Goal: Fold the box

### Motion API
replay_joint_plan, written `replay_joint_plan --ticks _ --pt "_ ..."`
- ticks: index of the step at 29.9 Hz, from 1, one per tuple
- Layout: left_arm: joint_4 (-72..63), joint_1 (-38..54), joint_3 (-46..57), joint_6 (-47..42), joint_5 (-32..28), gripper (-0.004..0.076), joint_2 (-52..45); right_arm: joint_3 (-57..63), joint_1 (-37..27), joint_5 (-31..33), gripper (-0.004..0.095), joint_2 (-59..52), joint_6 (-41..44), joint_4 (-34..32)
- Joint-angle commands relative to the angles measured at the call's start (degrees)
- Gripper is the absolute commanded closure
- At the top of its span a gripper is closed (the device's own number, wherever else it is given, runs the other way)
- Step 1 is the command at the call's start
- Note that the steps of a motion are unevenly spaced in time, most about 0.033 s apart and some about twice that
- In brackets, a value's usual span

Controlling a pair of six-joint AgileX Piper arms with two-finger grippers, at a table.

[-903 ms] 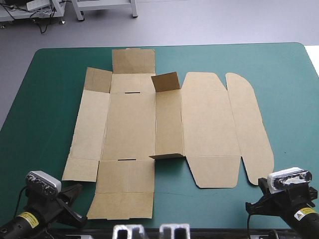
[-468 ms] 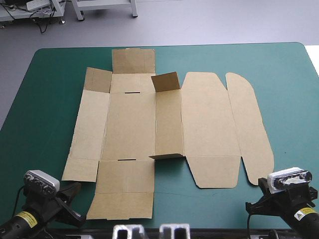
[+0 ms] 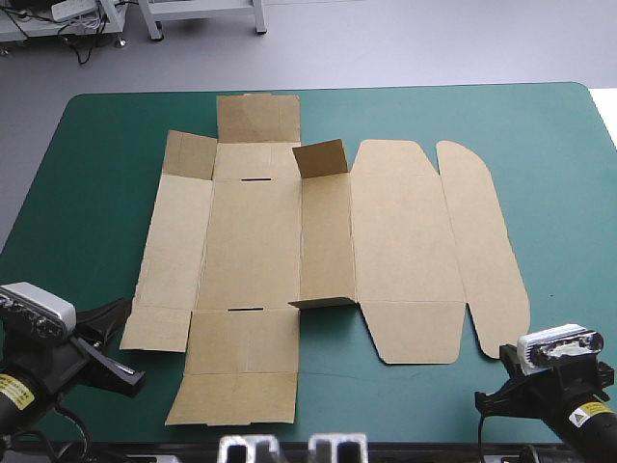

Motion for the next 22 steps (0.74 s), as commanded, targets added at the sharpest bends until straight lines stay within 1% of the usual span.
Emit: replay_joint_plan --ticks 1,9,10,14,15,17,22 --pt "-0.9 -0.4 -1.9 0.0 -3.4 0.0733 1.0 -1.3 -0.1 -3.0 0.0926 0.7 -0.5 1.2" --pt "0.8 -0.4 -1.9 -1.1 -2.9 0.0733 1.1 -1.3 -0.1 -3.0 0.0926 0.7 -0.5 1.2" --pt "2.8 -0.4 -1.9 -2.9 -2.9 0.0733 1.2 -1.3 -0.1 -3.0 0.0926 0.7 -0.5 1.2" --pt "17.7 -0.4 -1.9 -16.8 -2.9 0.0733 3.9 -1.3 -0.1 -3.0 0.0926 0.7 -0.5 1.2" --pt "20.6 -0.4 -1.9 -19.1 -2.9 0.0733 4.9 -1.3 -0.1 -3.0 0.0926 0.7 -0.5 1.2" --pt "25.4 -0.4 -1.9 -21.6 -2.9 0.0733 7.7 -1.3 -0.1 -3.0 0.0926 0.7 -0.5 1.2" --pt "27.6 -0.4 -1.9 -24.0 -5.0 0.0733 18.0 -1.3 -0.1 -3.0 0.0926 0.7 -0.5 1.2"
